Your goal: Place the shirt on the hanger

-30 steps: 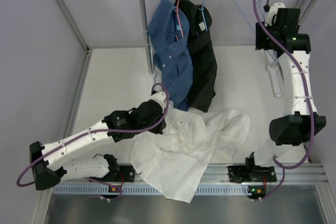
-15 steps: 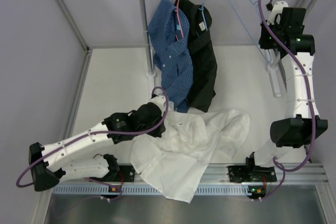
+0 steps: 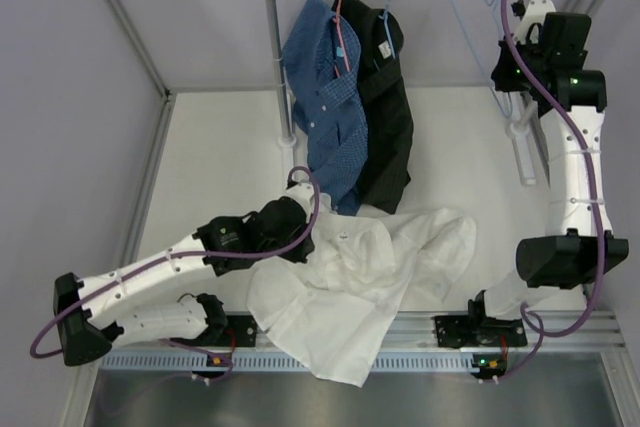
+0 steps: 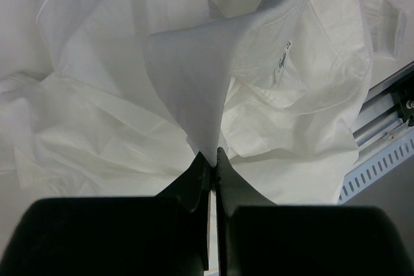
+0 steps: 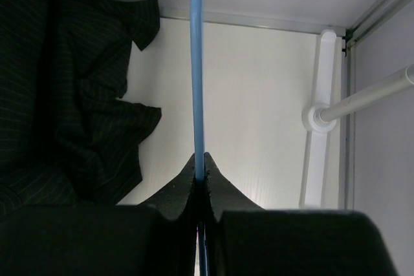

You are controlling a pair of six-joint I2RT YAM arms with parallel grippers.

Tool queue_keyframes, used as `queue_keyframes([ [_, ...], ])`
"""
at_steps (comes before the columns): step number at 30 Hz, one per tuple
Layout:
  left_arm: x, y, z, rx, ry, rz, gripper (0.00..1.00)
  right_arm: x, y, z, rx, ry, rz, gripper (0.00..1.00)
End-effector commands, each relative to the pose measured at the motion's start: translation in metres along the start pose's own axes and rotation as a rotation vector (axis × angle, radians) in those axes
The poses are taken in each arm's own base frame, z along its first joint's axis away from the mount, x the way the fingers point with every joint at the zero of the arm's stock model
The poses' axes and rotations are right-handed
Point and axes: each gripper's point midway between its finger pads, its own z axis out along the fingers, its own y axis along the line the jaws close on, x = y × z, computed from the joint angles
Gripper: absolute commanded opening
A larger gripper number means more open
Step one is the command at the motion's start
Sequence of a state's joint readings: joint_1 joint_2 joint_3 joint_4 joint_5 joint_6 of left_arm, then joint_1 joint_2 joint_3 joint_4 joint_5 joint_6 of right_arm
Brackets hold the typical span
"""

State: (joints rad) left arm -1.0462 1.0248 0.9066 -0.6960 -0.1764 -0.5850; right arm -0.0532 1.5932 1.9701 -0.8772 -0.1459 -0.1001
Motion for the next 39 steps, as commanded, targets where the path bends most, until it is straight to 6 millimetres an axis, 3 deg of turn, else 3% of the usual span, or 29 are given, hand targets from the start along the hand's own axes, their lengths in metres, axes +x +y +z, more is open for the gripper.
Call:
queue_keyframes([
  [1,-0.012,-0.004,-0.004,0.025,-0.064,-0.032,0.0,-0.05,0.008,-0.029,-0.026,-0.192,0.014,0.0],
  [9,-0.008,0.001,-0.004,0.015,-0.075,-0.05,0.0,-0.077,0.007,-0.039,-0.015,-0.282,0.047,0.0],
  [15,-0.014,0.007,-0.004,-0.024,-0.109,-0.09,0.0,-0.099,0.01,-0.062,-0.019,-0.366,0.079,0.0],
  [20,-0.025,0.012,-0.011,-0.031,-0.182,-0.125,0.0,-0.109,0.011,-0.073,-0.02,-0.408,0.084,0.0],
  [27,-0.021,0.014,-0.008,-0.042,-0.172,-0.124,0.0,-0.118,0.013,-0.087,-0.026,-0.458,0.085,0.0],
  [34,-0.025,0.022,-0.007,-0.087,-0.201,-0.152,0.0,-0.112,0.017,-0.11,-0.023,-0.476,0.074,0.0],
  [37,-0.031,0.025,-0.008,-0.113,-0.227,-0.169,0.0,-0.087,0.021,-0.11,-0.035,-0.422,0.065,0.0],
  [39,-0.036,0.027,-0.009,-0.128,-0.247,-0.179,0.0,-0.081,0.027,-0.122,-0.055,-0.431,0.047,0.0],
])
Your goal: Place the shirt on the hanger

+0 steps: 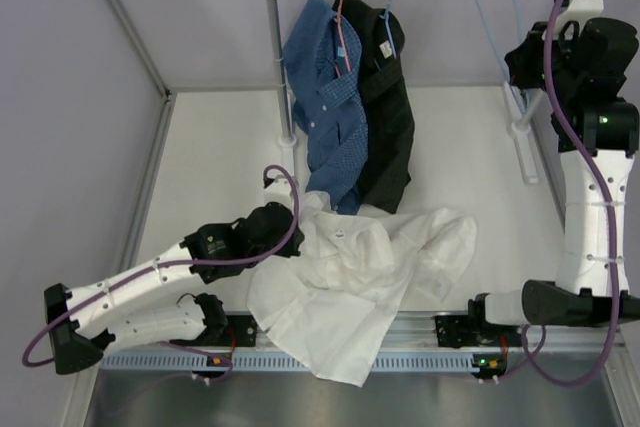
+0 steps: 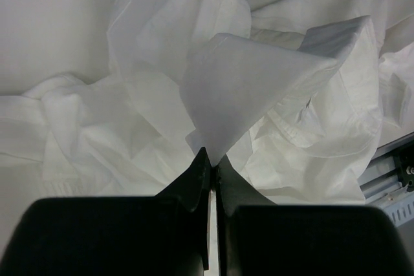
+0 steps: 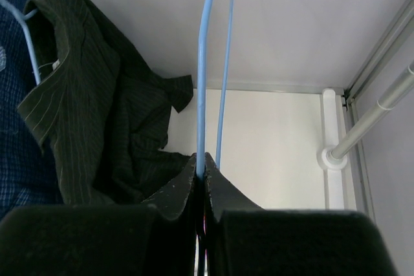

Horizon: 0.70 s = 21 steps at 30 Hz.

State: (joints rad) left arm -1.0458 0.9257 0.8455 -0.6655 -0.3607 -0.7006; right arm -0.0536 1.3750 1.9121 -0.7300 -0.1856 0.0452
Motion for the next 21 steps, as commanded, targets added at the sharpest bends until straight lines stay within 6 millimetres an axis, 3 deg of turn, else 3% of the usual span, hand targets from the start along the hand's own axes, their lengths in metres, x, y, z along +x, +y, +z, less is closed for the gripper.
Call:
queue_keyframes([
  [1,-0.019,-0.001,0.005,-0.028,-0.08,-0.047,0.0,-0.027,0.012,-0.033,-0.041,-0.125,-0.048,0.0],
  [6,-0.029,-0.004,0.009,-0.054,-0.092,-0.053,0.0,-0.008,0.018,-0.045,-0.067,-0.097,-0.056,0.0],
  [7,-0.03,-0.004,0.011,-0.059,-0.092,-0.056,0.0,0.004,0.018,-0.046,-0.071,-0.07,-0.051,0.0],
  [9,-0.035,-0.004,0.013,-0.067,-0.104,-0.062,0.0,0.012,0.03,-0.067,-0.117,-0.077,-0.057,0.0],
  [10,-0.035,-0.002,0.015,-0.086,-0.105,-0.057,0.0,0.03,0.031,-0.069,-0.128,-0.044,-0.049,0.0],
  [11,-0.036,-0.001,0.017,-0.093,-0.105,-0.056,0.0,0.029,0.038,-0.092,-0.141,-0.073,-0.055,0.0],
  [15,-0.04,0.001,0.024,-0.105,-0.095,-0.062,0.0,0.083,0.061,-0.141,-0.24,-0.005,-0.08,0.0],
  [16,-0.041,0.001,0.025,-0.099,-0.092,-0.059,0.0,0.098,0.069,-0.162,-0.262,-0.029,-0.091,0.0],
  [18,-0.044,0.008,0.029,-0.112,-0.093,-0.07,0.0,0.115,0.071,-0.182,-0.255,-0.039,-0.089,0.0],
  [19,-0.045,0.011,0.031,-0.115,-0.091,-0.065,0.0,0.129,0.074,-0.202,-0.267,-0.026,-0.092,0.0],
  [21,-0.048,0.021,0.039,-0.127,-0.075,-0.085,0.0,0.144,0.08,-0.217,-0.307,0.011,-0.09,0.0],
])
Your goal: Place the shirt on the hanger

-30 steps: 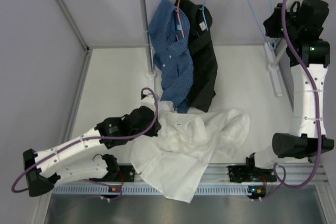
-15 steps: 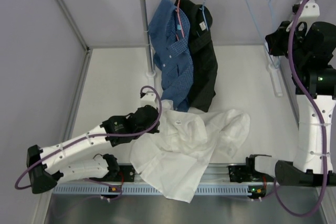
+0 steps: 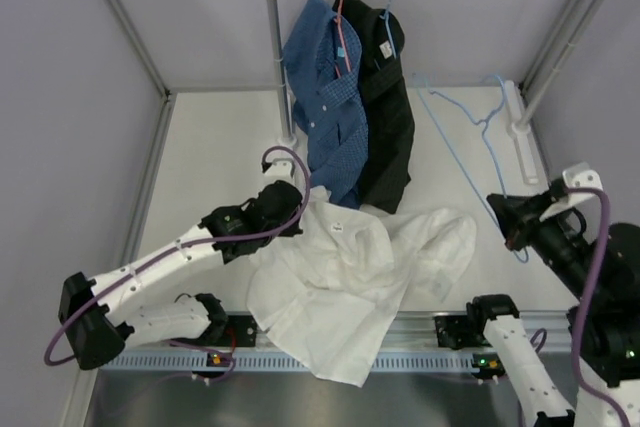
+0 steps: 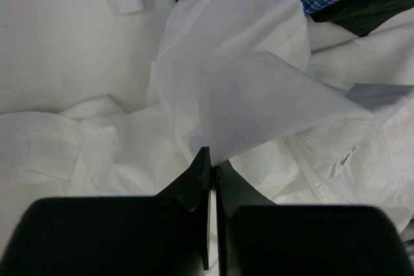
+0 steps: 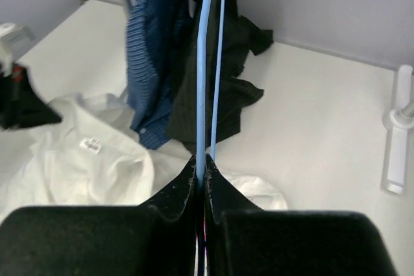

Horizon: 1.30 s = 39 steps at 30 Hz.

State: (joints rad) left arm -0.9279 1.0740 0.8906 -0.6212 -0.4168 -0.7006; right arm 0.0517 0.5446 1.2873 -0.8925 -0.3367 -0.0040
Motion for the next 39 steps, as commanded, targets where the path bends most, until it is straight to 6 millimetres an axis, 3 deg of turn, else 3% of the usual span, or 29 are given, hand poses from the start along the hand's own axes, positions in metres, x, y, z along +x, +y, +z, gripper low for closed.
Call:
queue_keyframes([
  [1,-0.025,-0.005,0.01,0.043,-0.043,-0.035,0.0,0.03,0.027,-0.032,-0.115,0.069,-0.003,0.0],
  [5,-0.032,0.002,0.02,0.053,-0.027,-0.053,0.0,0.056,0.057,-0.061,-0.301,0.127,-0.003,0.0],
  [8,-0.034,-0.006,0.019,0.106,-0.014,-0.044,0.0,0.068,0.081,-0.077,-0.465,0.153,0.031,0.0],
  [27,-0.041,-0.04,-0.007,0.302,0.012,-0.053,0.0,0.116,0.101,-0.037,-0.605,0.305,0.129,0.0],
  [31,-0.041,-0.047,-0.008,0.327,0.029,-0.046,0.0,0.115,0.103,-0.039,-0.626,0.297,0.121,0.0],
  [36,-0.034,-0.045,0.001,0.305,0.061,-0.034,0.0,0.081,0.107,-0.054,-0.64,0.163,0.083,0.0],
  [39,-0.035,-0.047,0.003,0.304,0.067,-0.039,0.0,0.083,0.111,-0.056,-0.675,0.172,0.081,0.0],
])
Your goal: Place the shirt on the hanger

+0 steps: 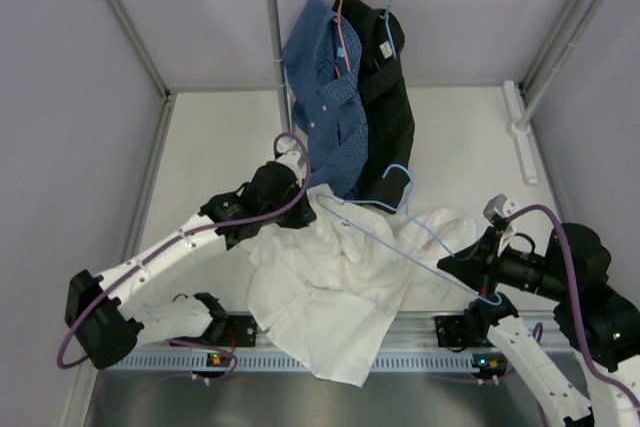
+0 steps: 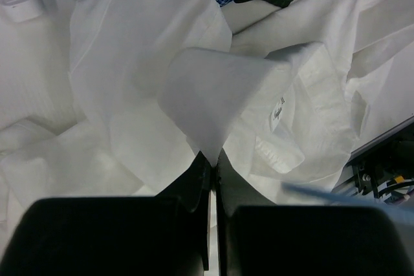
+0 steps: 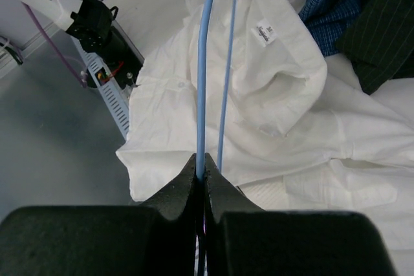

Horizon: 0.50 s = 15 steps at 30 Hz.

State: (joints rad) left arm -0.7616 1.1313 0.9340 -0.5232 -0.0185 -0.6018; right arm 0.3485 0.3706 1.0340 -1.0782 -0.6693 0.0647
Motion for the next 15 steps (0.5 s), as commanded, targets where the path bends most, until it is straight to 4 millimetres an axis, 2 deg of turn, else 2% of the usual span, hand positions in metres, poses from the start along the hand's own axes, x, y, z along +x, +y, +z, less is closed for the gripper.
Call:
queue_keyframes([
  [1,-0.02,-0.021,-0.003,0.076,-0.038,0.004,0.0,-0.023,0.014,-0.004,-0.057,-0.089,-0.077,0.0],
  [4,-0.023,-0.025,-0.005,0.088,-0.042,0.008,0.0,-0.015,0.002,0.0,-0.011,-0.068,-0.064,0.0],
  [10,-0.028,-0.033,-0.012,0.123,-0.055,0.011,0.0,-0.004,-0.009,0.006,0.022,-0.037,-0.036,0.0],
  [15,-0.029,-0.031,-0.014,0.117,-0.061,0.012,0.0,0.001,-0.015,0.008,0.046,-0.03,-0.028,0.0],
])
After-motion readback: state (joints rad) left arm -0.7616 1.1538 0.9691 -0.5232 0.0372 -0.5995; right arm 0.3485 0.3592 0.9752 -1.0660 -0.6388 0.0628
